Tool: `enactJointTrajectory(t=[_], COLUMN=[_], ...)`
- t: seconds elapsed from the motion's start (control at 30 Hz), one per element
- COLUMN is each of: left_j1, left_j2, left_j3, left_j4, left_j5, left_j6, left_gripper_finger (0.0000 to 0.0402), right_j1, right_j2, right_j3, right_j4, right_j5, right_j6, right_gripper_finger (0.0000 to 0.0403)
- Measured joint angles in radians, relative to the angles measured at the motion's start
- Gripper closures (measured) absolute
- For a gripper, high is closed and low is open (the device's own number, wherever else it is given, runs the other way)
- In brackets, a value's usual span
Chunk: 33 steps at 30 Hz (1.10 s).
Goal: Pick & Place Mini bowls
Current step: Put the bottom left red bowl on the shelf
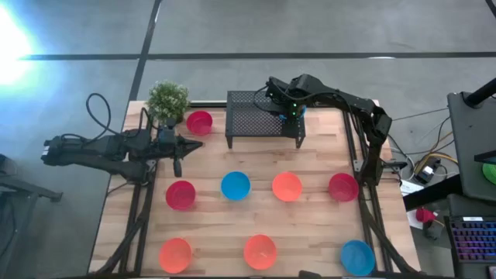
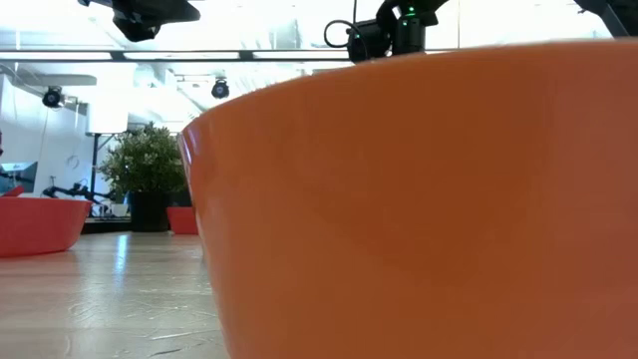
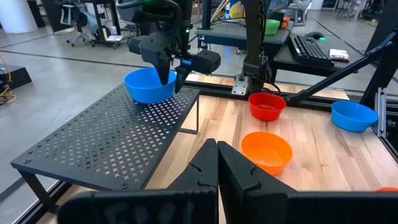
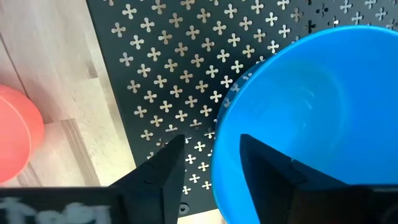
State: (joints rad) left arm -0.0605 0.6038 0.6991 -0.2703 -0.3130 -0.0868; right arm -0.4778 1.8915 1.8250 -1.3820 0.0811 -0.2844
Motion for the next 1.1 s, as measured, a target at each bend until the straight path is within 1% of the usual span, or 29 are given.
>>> enactJointTrajectory(t=[0.23,0.43,0.57,0.73,0.9,1.1], left_j1=[0.0,0.0,0.0,0.0,0.0,0.0], left_j2=[0.0,0.0,0.0,0.0,0.0,0.0], left_j3=[0.0,0.0,0.0,0.0,0.0,0.0], left_j4=[0.0,0.0,0.0,0.0,0.0,-0.019], left_j5=[0.0,0.0,0.0,-0.003,-0.039,-0.053], left_j6=[0.0,0.0,0.0,0.0,-0.027,-0.092], left_gripper_finger=[0.0402,0.0402,0.0402,0.0402,0.0402,0.0402], right_j1=[0.0,0.001,0.003,0.018,0.053,0.111], right_j2=[0.0,0.0,-0.007,-0.042,-0.107,-0.202], right_j3=[0.065,0.178,0.263,0.331,0.34,0.297], right_j4=[-0.011,-0.086,-0.137,-0.148,-0.146,-0.112], right_j5=[-0.002,-0.002,-0.002,-0.003,-0.005,-0.003], right_j6=[0.047,0.051,0.095,0.129,0.165,0.213], right_gripper_finger=[0.025,0.0257,0.0262,0.0264,0.026,0.0261])
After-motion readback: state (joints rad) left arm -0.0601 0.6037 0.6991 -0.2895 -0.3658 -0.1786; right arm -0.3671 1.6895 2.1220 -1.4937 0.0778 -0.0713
